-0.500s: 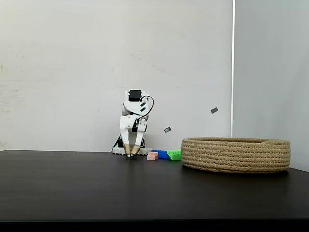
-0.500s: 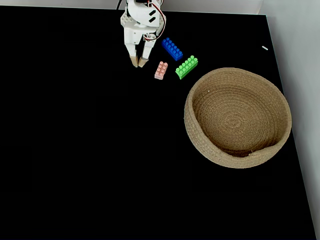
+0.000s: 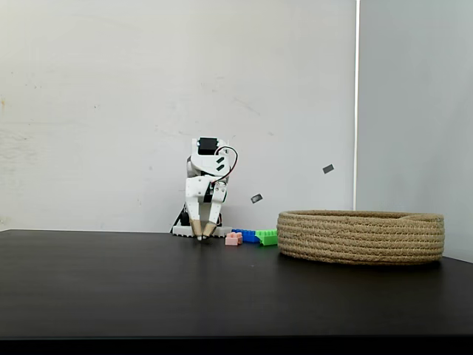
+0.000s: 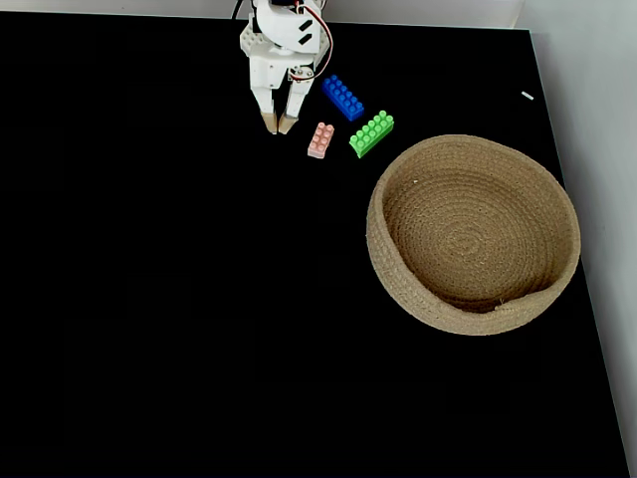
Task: Place the lego blocks in the tray
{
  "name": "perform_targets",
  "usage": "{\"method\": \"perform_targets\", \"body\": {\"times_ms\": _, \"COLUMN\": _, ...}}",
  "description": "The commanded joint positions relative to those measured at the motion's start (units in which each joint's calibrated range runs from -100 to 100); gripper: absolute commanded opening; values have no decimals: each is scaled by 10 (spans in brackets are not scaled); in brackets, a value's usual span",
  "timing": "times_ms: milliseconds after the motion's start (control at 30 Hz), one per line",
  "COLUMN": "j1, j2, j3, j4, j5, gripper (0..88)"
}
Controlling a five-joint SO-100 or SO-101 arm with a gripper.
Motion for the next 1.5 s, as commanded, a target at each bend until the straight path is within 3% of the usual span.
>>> {"method": "perform_targets", "body": {"times_ms": 0, "j1": -1, "j2": -5, "j3": 7, "j4": 2, "j5": 2, "gripper": 0}}
{"method": "perform_targets", "body": {"times_ms": 1067, "j1": -17, "j2": -5, "j3": 7, "j4": -2, "j5": -4, "gripper": 0}}
{"method": "perform_targets", "body": {"times_ms": 1233, "j1": -31, "j2": 11, "j3": -20, "j4": -7, "j5": -54, "gripper": 0}}
{"method": "perform_targets", "body": {"times_ms": 1467, "j1": -76, "j2": 138, "j3": -200, "j4": -4, "j5": -110, "gripper": 46}}
